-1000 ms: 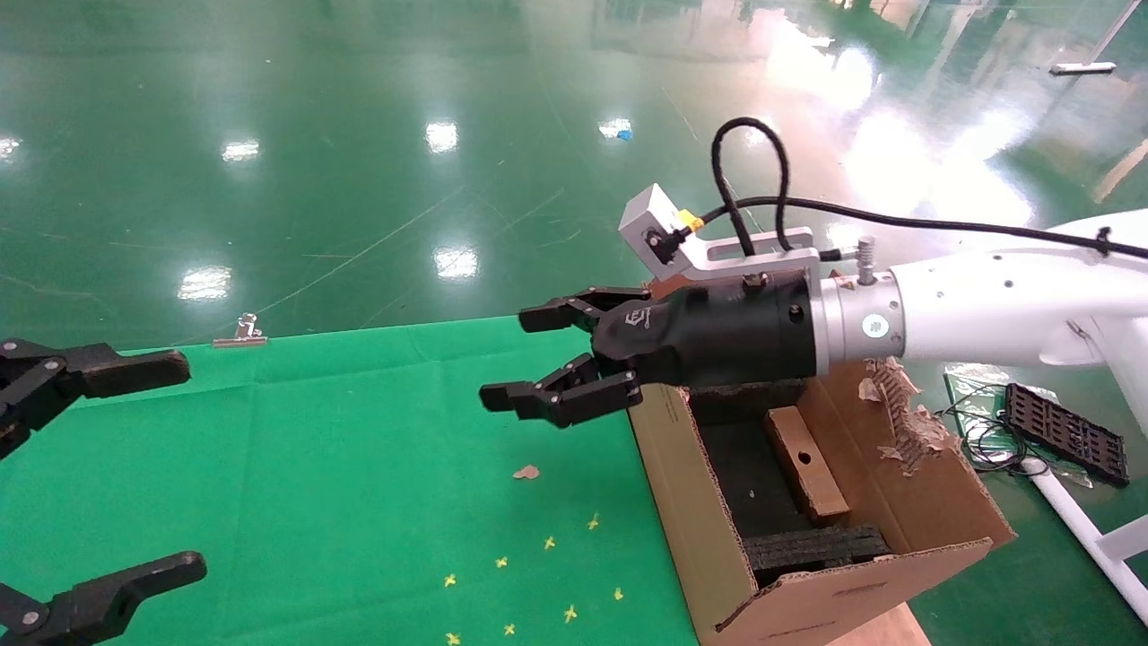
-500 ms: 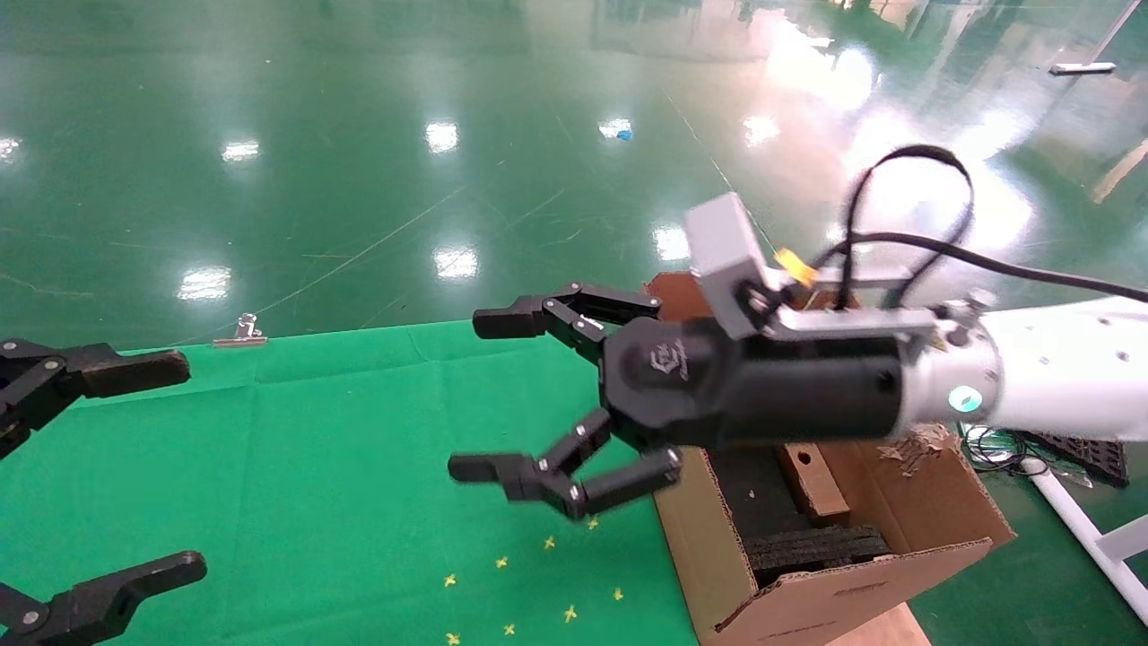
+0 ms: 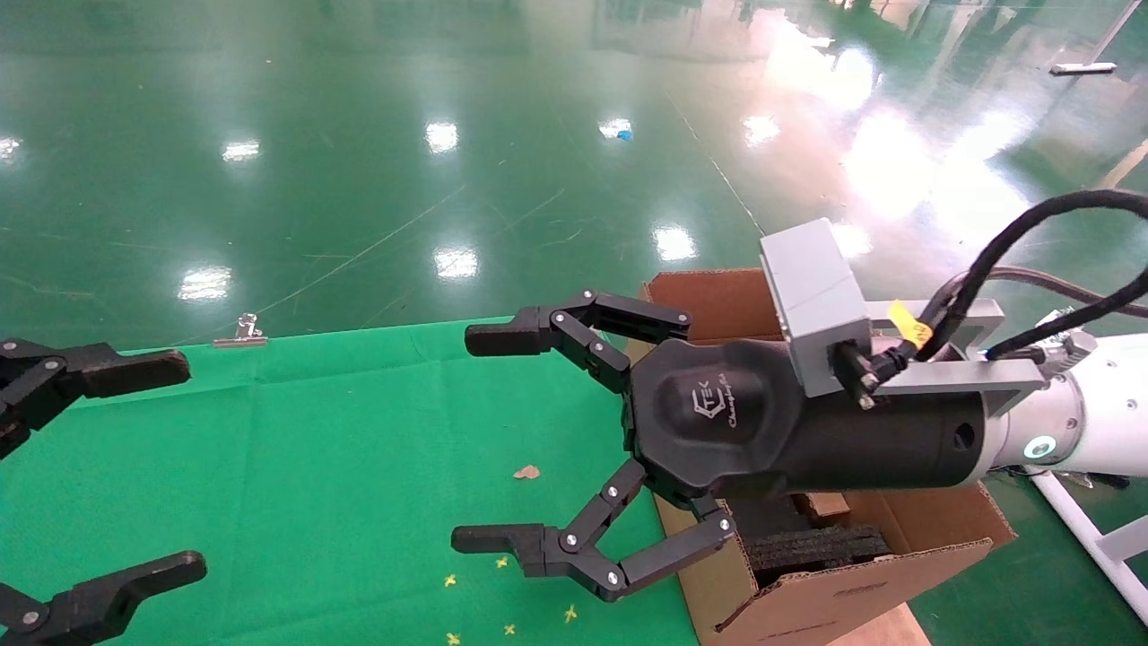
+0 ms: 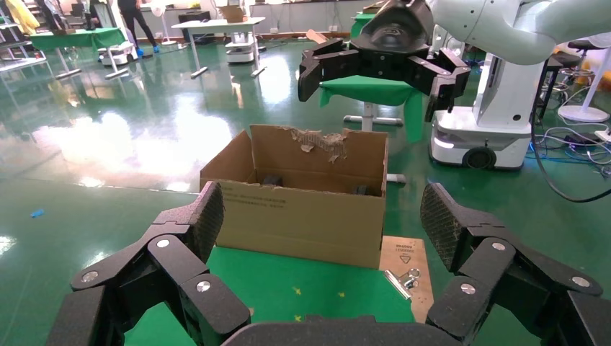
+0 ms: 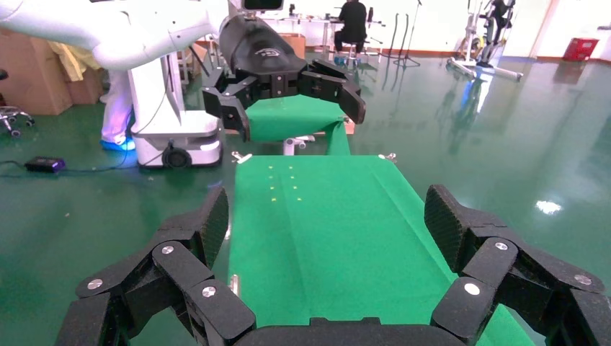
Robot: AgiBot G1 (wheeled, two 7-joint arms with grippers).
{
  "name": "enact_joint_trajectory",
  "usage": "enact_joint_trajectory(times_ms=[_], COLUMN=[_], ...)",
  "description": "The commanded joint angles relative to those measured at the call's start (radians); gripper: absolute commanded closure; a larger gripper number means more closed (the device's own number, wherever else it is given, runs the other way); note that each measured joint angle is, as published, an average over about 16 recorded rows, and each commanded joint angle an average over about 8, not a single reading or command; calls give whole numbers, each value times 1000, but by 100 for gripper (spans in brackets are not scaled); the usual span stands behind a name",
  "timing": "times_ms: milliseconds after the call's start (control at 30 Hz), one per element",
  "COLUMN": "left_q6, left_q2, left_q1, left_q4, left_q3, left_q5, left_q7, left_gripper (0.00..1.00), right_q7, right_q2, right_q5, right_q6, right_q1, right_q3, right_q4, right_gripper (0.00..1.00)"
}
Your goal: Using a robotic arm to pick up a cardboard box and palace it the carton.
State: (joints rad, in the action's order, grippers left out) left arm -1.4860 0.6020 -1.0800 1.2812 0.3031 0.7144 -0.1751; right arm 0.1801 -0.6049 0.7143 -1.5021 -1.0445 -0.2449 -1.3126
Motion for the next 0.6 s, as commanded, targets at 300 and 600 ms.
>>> enact_joint_trajectory(times_ms=[300, 600], left_q6=[0, 0], left_q2=[0, 0], left_q1=[0, 0], left_q4=[0, 0], left_q3=[0, 0], left_q5=[0, 0], left_q7=[0, 0], left_gripper=[0, 0], right_q7=[5, 7], right_q2=[-3, -5], right_q5=[9, 14], right_q6=[4, 6], right_q1=[-17, -25], right_q3=[-20, -29], right_q4=[17, 24], right_gripper=[0, 0])
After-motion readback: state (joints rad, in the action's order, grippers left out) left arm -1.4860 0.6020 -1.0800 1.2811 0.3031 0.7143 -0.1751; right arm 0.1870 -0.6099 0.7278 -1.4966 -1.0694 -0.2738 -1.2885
